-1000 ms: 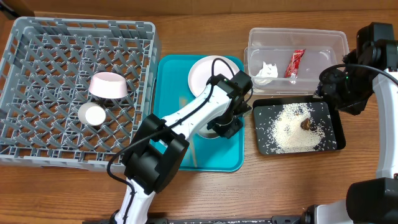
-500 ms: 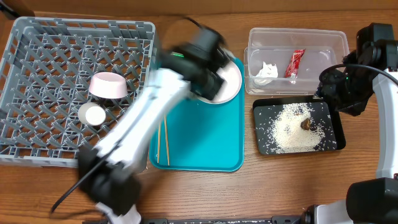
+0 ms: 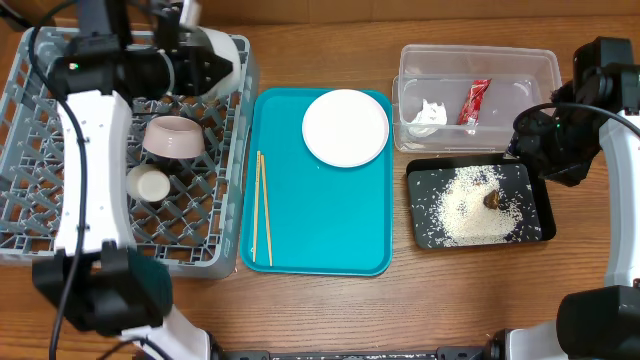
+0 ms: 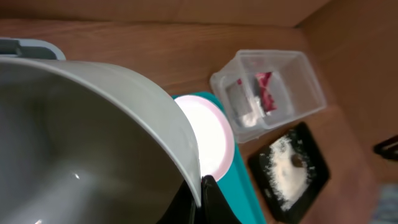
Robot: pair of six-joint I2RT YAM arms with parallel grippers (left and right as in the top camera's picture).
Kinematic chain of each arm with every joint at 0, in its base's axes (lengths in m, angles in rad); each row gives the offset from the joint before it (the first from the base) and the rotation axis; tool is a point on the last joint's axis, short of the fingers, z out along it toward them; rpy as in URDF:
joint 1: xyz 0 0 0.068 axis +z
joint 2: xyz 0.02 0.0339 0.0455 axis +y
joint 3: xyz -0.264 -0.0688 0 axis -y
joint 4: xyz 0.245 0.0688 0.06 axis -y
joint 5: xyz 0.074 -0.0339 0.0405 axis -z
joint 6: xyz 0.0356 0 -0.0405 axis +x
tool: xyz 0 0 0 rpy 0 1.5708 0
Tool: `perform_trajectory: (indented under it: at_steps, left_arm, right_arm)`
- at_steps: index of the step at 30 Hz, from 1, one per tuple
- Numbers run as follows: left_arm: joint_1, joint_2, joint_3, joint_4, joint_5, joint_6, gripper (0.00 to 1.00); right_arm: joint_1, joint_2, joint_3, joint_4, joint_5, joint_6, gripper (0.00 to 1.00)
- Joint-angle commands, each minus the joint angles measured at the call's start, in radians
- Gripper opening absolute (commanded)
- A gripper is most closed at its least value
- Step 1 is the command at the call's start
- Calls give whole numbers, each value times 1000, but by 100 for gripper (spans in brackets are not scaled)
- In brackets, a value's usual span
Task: Sort waste into correct bins and load items into the dishwasher
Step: 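Carry the white bowl over the dish rack with the left gripper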
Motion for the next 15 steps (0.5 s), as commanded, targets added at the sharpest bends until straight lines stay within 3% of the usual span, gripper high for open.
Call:
perform_trajectory:
  at_steps: [1,6,15]
  left_arm:
    - [57,99,1,41,325,50,4]
    - [92,217,1,140,514,45,4]
    - [156,349,1,217,505,38,4]
  right_arm:
    - [-3,-29,29,1,10,-4,66]
    - [-3,-28,29,1,10,-3,67]
    - [-3,-28,29,1,10,-3,66]
